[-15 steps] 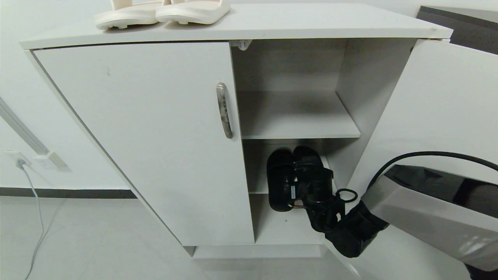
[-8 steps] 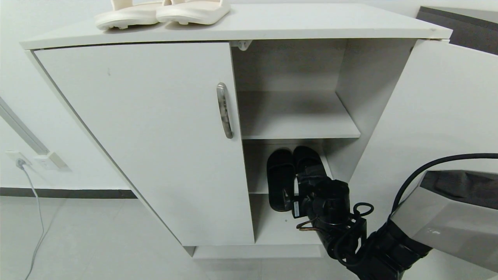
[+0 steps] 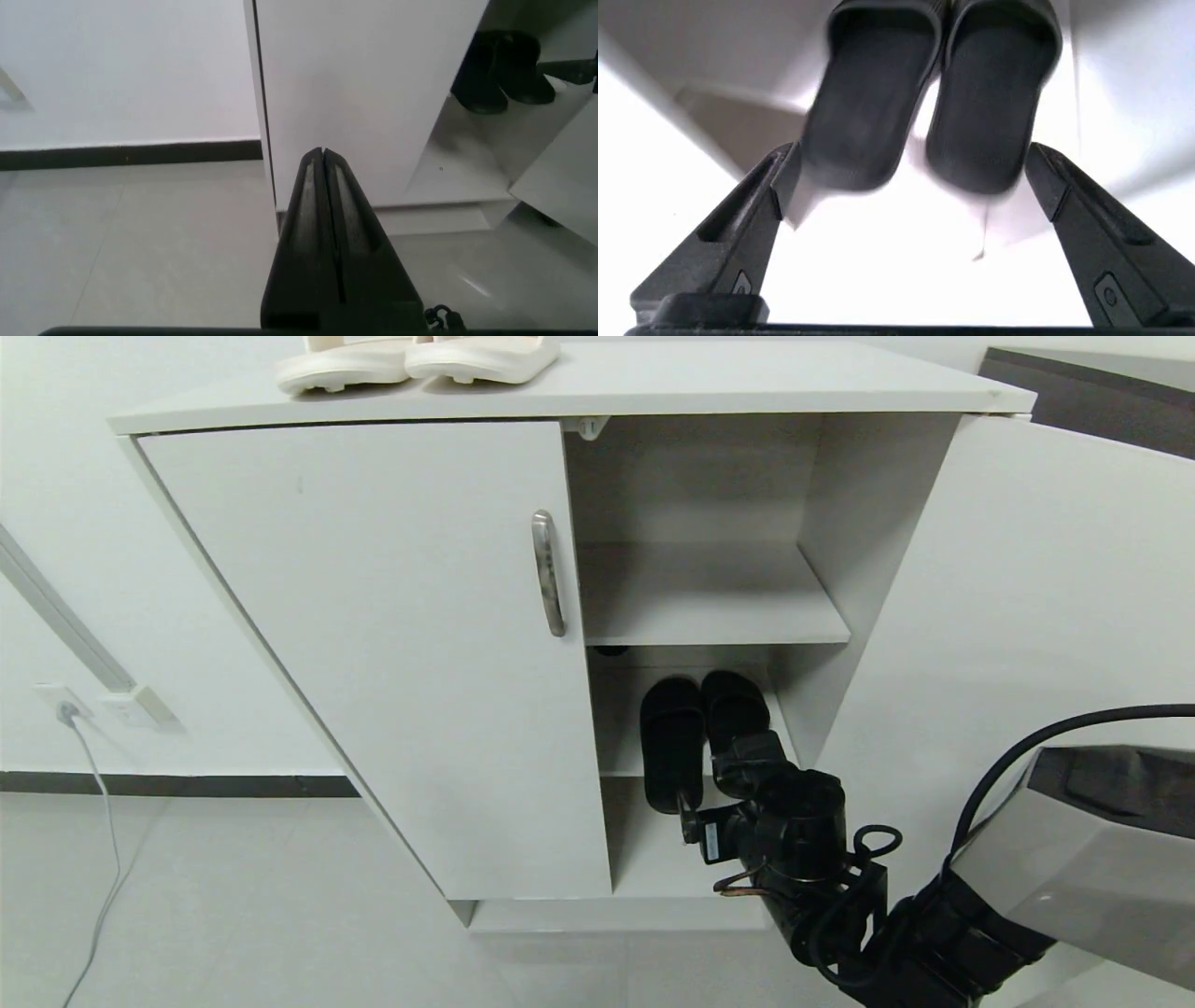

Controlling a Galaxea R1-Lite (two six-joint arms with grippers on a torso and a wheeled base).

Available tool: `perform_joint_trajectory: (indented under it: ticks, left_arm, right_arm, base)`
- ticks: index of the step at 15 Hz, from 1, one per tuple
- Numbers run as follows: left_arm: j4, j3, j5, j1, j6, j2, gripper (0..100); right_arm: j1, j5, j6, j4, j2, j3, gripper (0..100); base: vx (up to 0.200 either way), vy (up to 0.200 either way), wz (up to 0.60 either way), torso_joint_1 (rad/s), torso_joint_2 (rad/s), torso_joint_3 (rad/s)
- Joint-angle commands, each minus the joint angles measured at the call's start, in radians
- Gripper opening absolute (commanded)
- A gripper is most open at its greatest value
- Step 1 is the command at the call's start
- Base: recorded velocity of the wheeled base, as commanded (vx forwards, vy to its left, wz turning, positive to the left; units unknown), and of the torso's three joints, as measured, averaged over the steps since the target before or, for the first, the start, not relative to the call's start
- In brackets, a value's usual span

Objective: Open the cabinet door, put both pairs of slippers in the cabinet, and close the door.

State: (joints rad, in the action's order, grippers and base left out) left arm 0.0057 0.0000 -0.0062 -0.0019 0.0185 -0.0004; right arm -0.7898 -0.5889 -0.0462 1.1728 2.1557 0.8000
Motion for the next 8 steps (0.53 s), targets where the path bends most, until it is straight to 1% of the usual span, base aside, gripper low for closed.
perform_joint_trajectory:
  ticks: [1, 3, 8]
  left_arm:
    - [0.0, 0.0, 0.0, 0.0, 0.0, 0.0, 0]
    - [0.0, 0.0, 0.0, 0.0, 0.0, 0.0, 0]
    - [0.0, -0.002, -0.001, 0.0, -0.003, 0.0, 0]
  right_arm:
    - [0.0, 0.0, 0.0, -0.001, 0.001, 0.001, 100]
    - [0.0, 0.0, 0.0, 0.001, 0.003, -0.001, 100]
    - [0.001, -0.005, 0.0, 0.001, 0.004, -0.008, 100]
  base:
    - [-0.2, 0.0, 0.0, 0.002, 0.01, -0.002]
    - [-0.2, 0.0, 0.0, 0.002, 0.0, 0.005]
    - [0.0, 0.0, 0.0, 0.0, 0.0, 0.0]
